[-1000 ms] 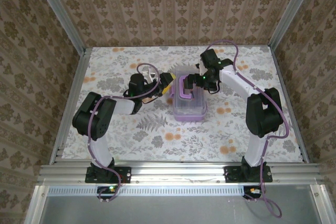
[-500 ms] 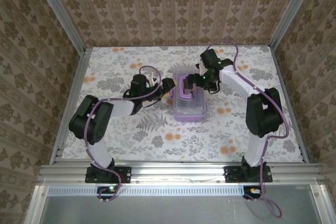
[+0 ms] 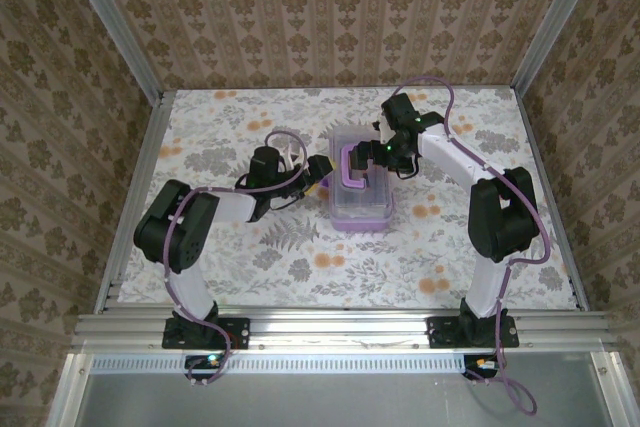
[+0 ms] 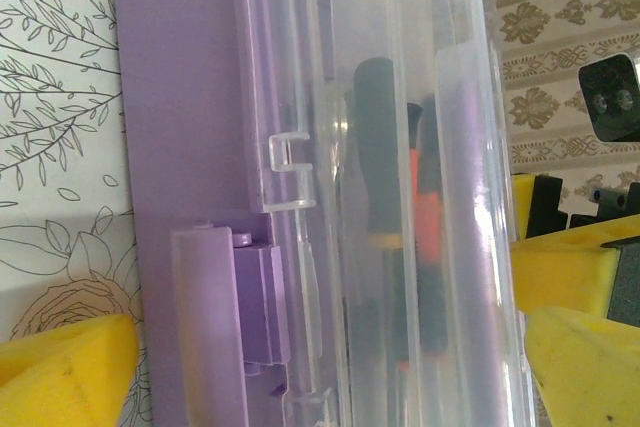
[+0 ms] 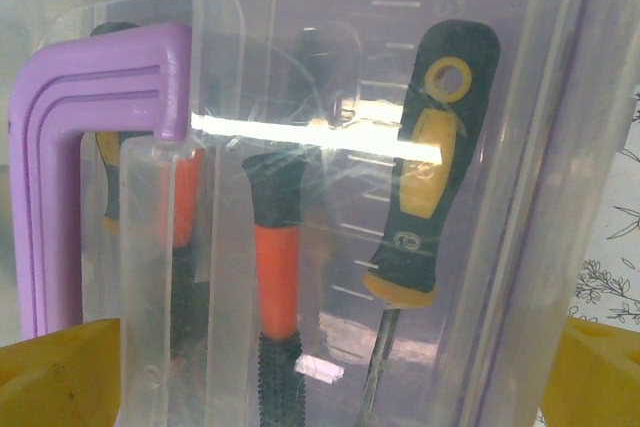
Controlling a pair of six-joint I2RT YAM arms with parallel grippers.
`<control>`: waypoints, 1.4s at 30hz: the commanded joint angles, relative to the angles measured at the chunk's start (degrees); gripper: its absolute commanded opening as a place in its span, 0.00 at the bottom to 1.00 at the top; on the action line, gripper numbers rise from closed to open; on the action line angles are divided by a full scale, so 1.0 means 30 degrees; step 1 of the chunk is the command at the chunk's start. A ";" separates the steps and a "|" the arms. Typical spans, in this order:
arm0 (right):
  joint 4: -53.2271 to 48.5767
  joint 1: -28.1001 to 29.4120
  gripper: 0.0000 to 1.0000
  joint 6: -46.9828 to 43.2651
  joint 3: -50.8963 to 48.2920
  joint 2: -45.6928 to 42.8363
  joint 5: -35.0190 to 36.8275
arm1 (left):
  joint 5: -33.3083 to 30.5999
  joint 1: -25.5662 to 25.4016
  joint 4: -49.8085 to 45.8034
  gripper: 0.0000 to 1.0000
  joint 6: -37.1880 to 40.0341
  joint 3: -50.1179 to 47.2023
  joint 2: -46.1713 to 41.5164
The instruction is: Pack the tool kit
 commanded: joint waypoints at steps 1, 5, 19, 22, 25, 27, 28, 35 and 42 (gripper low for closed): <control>-0.0107 0.0199 1.00 -0.0237 0.0354 0.0437 -0.0539 | -0.0001 -0.0077 0.0593 1.00 -0.0029 0.0196 -0.0251; -0.0118 0.0199 1.00 -0.0287 0.0354 0.0453 -0.0543 | 0.0156 -0.0073 0.0637 1.00 -0.0254 0.0533 -0.0605; -0.0056 0.0198 1.00 -0.0257 0.0222 0.0439 -0.0602 | 0.0409 -0.0077 0.0671 1.00 -0.0608 0.1329 -0.1433; -0.0026 0.0198 1.00 -0.0251 0.0184 0.0419 -0.0602 | 0.0423 -0.0076 0.0811 1.00 -0.0645 0.1256 -0.1346; -0.0032 0.0198 1.00 -0.0241 0.0178 0.0404 -0.0632 | 0.0423 -0.0055 0.1158 1.00 -0.0820 0.1058 -0.1174; -0.0025 0.0213 1.00 -0.0241 0.0178 0.0419 -0.0631 | 0.0394 -0.0004 0.1411 1.00 -0.0943 0.0858 -0.1111; -0.0001 0.0202 1.00 -0.0265 0.0151 0.0375 -0.0633 | 0.0365 0.0053 0.1503 1.00 -0.0952 0.0719 -0.1111; 0.0032 0.0170 1.00 -0.0273 0.0094 0.0364 -0.0694 | 0.0190 0.0774 0.0232 1.00 -0.0043 -0.0777 -0.1357; 0.0046 0.0169 1.00 -0.0295 -0.0027 0.0333 -0.0740 | 0.0326 0.2155 0.0580 1.00 0.0247 -0.1762 -0.0739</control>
